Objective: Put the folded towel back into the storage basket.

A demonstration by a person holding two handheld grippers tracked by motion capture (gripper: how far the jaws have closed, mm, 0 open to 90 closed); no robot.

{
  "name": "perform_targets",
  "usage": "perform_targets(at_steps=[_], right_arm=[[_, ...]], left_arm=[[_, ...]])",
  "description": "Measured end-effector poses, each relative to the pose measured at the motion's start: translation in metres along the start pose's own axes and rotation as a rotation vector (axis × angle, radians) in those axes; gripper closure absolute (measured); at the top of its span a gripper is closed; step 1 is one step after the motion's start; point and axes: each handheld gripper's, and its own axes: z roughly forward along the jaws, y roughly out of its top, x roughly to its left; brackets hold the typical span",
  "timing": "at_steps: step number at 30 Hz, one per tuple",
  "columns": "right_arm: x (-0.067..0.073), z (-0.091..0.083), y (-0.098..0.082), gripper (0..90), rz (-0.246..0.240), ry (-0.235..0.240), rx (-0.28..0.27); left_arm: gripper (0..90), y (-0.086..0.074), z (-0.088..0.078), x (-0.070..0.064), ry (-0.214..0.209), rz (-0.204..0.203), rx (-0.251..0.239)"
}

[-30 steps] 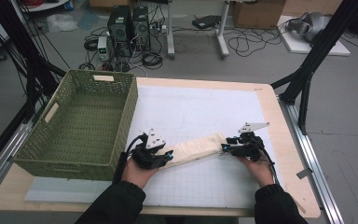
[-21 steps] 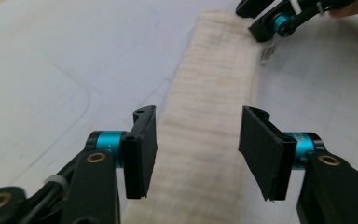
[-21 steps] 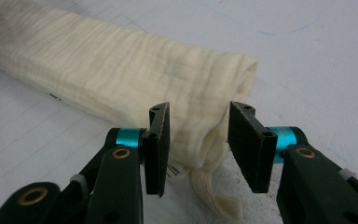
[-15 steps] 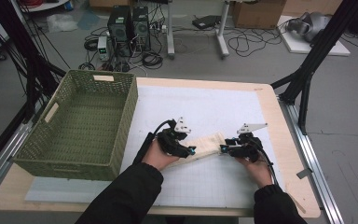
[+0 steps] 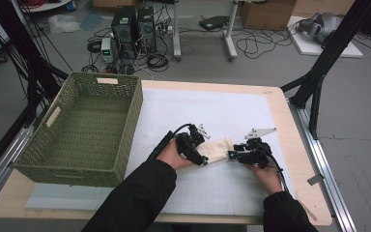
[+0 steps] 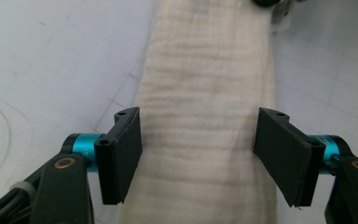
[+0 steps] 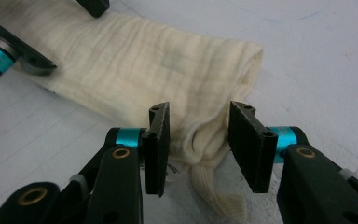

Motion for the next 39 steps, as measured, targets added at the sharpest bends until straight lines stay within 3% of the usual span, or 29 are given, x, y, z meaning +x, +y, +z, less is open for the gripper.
perform_targets(at_steps=[9,13,26,32,34,35,36,39], right_arm=[[-0.0003,0.0001,-0.0009,58.4,0.005,0.003,-0.002],[-0.0002,0.0002,-0.0009,58.1,0.002,0.003,-0.003],[-0.0002,0.0004,-0.0011,56.8,0.005,0.0,-0.004],[0.0004,0.0005,-0.0014,55.6,0.005,-0.006,-0.004],[0.0007,0.0006,-0.0013,55.3,0.005,-0.008,-0.005],[0.0008,0.0006,-0.0013,55.0,0.004,-0.01,-0.005],[0.0009,0.0007,-0.0014,54.8,0.004,-0.01,-0.006],[0.001,0.001,-0.0015,54.5,0.001,-0.009,-0.007]], left_arm=[[29.1,-0.001,0.0038,0.0014,-0.028,-0.019,0.002],[24.6,0.0002,0.0059,-0.0022,-0.017,-0.021,0.011],[26.6,-0.0024,0.0063,-0.0044,0.007,-0.004,-0.001],[31.0,-0.0022,0.0053,-0.0036,0.02,-0.022,-0.003],[35.8,-0.0027,0.004,-0.0009,0.022,-0.033,-0.011],[40.5,-0.0031,0.0028,0.0005,0.045,-0.024,-0.01],[47.4,-0.0035,0.0028,0.0016,0.04,-0.03,-0.015],[47.7,-0.0029,0.003,-0.0002,0.051,-0.027,-0.011]])
